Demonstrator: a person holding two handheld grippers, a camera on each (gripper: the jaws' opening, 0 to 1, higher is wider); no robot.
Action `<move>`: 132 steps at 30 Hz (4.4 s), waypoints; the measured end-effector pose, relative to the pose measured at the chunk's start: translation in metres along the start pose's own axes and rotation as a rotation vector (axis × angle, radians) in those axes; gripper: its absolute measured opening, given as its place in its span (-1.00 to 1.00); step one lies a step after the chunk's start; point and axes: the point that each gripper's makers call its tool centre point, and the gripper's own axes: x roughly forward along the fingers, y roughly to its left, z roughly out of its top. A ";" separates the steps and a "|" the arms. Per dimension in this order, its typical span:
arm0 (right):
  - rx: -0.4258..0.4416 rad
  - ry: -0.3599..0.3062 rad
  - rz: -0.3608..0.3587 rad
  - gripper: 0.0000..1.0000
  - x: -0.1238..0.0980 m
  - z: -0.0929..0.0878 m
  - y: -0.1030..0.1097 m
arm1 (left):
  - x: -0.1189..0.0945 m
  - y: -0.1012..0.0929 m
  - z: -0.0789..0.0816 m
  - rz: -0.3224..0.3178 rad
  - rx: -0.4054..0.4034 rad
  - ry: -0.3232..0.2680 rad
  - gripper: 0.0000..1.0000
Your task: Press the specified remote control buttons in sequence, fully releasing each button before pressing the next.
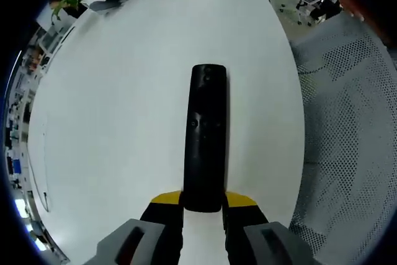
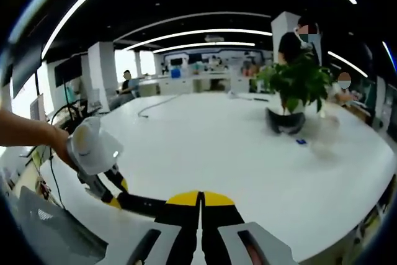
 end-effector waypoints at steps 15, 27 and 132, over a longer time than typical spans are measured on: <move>-0.012 0.010 0.005 -1.00 0.001 -0.001 0.003 | -0.003 -0.019 -0.008 -0.019 0.000 0.008 -0.56; -0.009 0.010 0.006 -1.00 0.000 -0.001 0.003 | -0.011 -0.035 -0.009 0.003 -0.048 -0.048 -0.56; 0.351 0.812 0.291 -1.00 0.040 -0.113 0.037 | -0.009 -0.085 0.019 0.065 -0.207 -0.605 -0.52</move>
